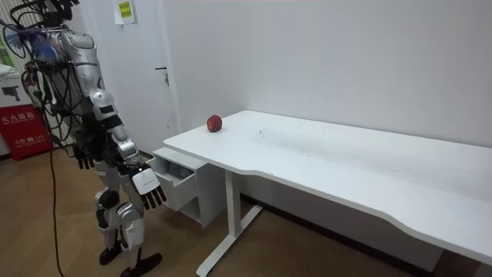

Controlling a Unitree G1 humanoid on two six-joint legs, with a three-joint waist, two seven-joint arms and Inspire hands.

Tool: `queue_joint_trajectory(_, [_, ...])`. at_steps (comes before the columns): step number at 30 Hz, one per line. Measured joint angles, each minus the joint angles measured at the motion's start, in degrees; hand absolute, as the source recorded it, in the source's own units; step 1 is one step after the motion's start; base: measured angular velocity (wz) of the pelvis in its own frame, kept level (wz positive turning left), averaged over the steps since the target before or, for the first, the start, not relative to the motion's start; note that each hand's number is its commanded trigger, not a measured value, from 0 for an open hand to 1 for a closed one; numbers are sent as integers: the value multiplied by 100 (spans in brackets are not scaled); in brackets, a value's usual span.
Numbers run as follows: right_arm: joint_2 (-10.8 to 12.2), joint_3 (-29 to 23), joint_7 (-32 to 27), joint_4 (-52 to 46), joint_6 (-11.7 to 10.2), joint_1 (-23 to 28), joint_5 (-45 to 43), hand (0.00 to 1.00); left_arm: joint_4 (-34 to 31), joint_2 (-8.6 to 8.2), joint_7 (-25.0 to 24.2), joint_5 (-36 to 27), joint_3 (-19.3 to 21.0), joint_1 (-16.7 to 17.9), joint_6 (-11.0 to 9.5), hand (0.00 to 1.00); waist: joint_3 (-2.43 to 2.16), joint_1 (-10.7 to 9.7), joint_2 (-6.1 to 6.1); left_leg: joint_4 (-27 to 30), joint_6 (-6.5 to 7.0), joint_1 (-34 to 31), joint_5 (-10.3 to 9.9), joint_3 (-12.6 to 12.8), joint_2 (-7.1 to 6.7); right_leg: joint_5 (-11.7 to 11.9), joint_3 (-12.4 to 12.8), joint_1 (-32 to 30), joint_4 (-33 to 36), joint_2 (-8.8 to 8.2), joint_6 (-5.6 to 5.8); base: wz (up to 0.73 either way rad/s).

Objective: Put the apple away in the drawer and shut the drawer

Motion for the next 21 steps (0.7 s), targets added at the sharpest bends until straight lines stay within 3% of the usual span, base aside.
queue_joint_trajectory(5, [0,0,1,-3,0,-14,214,0,-7,-4,6,4,-8,-8,-1,0,-1,0,-12,-8,0,-4,0,-6,2,0,-10,-13,0,1,0,0])
queue_joint_trajectory(10, [12,-28,-87,34,-12,5,1435,0,20,-3,165,-64,10,-49,-42,0,2,-21,-34,-8,0,3,0,16,-7,0,7,22,1,3,0,-1])
queue_joint_trajectory(15, [11,-1064,-205,-43,-9,102,3154,0,-24,2,270,-51,431,-29,-192,0,0,-124,-34,-6,0,39,0,58,-9,0,-2,57,0,1,0,0])
queue_joint_trajectory(19, [-1,-2019,-427,-433,-23,137,5214,0,-15,11,339,-59,708,59,-318,0,-4,-309,-43,-69,0,123,0,111,4,0,45,91,10,2,0,-11])
queue_joint_trajectory(21, [-9,-2288,-524,-635,-145,147,6021,0,-16,23,340,-64,720,69,-416,0,3,-339,-42,-81,1,156,0,165,4,0,109,85,13,5,-1,-16])
